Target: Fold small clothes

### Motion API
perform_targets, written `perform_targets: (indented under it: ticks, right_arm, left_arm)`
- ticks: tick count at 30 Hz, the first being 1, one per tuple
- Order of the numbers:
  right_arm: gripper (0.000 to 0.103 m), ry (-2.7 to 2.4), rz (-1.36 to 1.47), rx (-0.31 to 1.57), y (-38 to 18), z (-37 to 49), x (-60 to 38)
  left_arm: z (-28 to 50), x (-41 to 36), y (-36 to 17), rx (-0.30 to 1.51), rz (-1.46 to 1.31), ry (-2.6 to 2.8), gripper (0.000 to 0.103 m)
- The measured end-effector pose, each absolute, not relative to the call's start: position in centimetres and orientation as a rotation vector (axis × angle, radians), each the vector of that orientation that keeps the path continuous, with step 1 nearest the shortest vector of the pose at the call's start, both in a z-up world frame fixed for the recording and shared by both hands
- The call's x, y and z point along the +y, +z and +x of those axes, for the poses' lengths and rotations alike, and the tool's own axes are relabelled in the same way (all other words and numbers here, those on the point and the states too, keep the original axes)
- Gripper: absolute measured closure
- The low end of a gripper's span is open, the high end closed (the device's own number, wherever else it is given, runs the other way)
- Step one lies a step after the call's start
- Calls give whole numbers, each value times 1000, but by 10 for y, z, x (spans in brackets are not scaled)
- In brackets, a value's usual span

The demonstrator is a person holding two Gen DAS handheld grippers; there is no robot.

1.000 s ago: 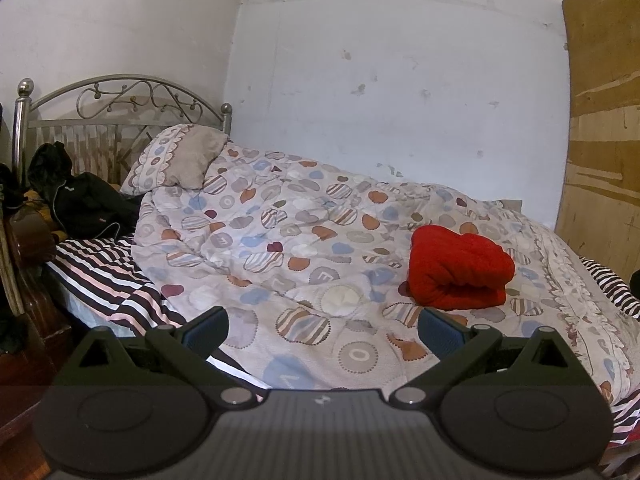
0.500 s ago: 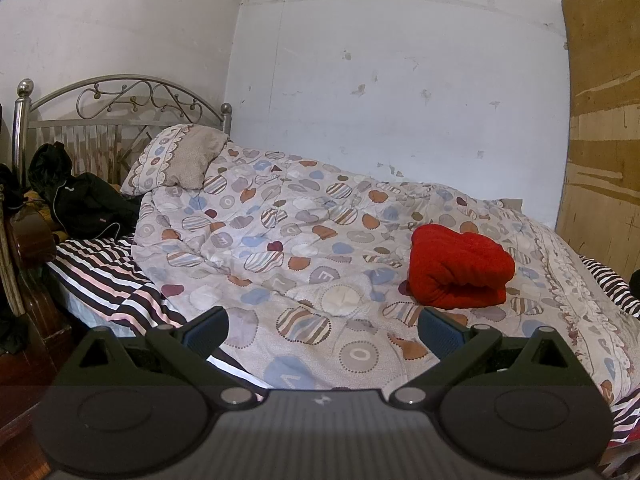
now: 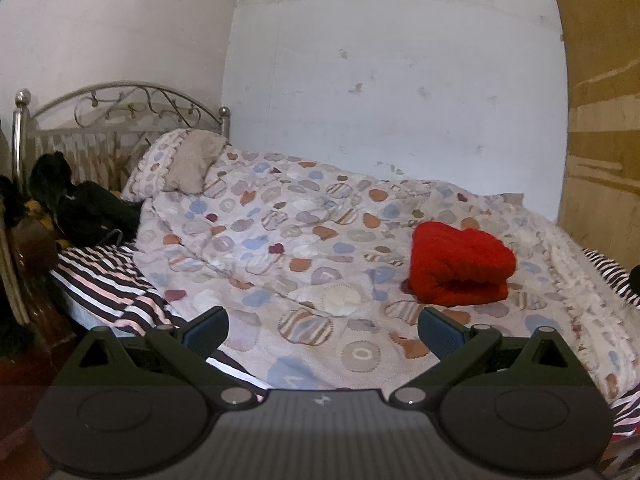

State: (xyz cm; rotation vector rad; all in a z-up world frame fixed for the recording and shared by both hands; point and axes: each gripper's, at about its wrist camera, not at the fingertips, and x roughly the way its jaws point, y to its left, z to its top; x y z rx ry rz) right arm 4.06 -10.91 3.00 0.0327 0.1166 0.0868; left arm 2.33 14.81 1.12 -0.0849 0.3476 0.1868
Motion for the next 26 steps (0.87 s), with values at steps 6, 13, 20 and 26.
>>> perform_targets:
  ticks: [6,13,20,26]
  right_arm:
    - [0,85,33,120,29,40,-109]
    - [0,85,32,120,28,40,-110]
    - [0,84,33,122,27,41,-110]
    - [0,82,34,137,20,41,-109]
  left_arm:
    - [32,141,9,374,-14,263,0]
    - [32,141,8,374,-27,245,0]
    - [32,142,5,385,-28,248,0]
    - [32,142,1,394,-25,250,0]
